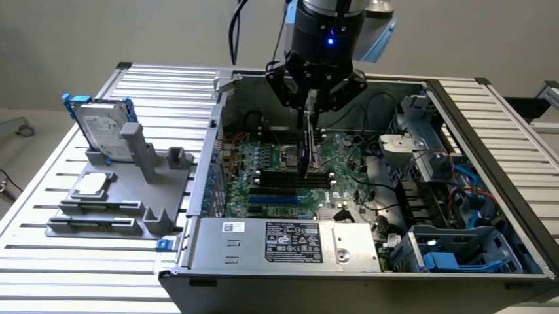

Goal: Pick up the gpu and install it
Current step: 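Pick up the gpu and move the gpu toward the slot, then insert the gpu into the slot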

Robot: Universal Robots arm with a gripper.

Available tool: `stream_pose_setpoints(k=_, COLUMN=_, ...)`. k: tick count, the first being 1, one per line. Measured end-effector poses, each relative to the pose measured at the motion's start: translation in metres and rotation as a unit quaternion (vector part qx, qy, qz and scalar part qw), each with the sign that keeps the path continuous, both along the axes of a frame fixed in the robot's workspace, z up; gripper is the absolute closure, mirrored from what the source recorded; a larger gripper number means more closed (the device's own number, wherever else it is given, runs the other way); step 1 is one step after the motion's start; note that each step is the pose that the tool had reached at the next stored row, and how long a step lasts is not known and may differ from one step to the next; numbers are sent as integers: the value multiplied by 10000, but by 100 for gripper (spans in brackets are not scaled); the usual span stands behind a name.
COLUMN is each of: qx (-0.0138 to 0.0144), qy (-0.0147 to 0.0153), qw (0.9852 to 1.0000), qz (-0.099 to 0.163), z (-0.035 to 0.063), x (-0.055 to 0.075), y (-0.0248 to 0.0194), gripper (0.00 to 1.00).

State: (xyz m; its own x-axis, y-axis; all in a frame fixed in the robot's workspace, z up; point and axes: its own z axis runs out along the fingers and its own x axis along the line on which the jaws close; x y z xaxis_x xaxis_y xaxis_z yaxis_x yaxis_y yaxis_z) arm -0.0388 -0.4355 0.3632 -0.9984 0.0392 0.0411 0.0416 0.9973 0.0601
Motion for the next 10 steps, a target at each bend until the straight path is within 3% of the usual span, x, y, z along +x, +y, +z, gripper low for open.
stream_pose_setpoints(k=10, qx=0, qy=0, qw=10000, qz=0, z=0, x=0, y=0, gripper=74)
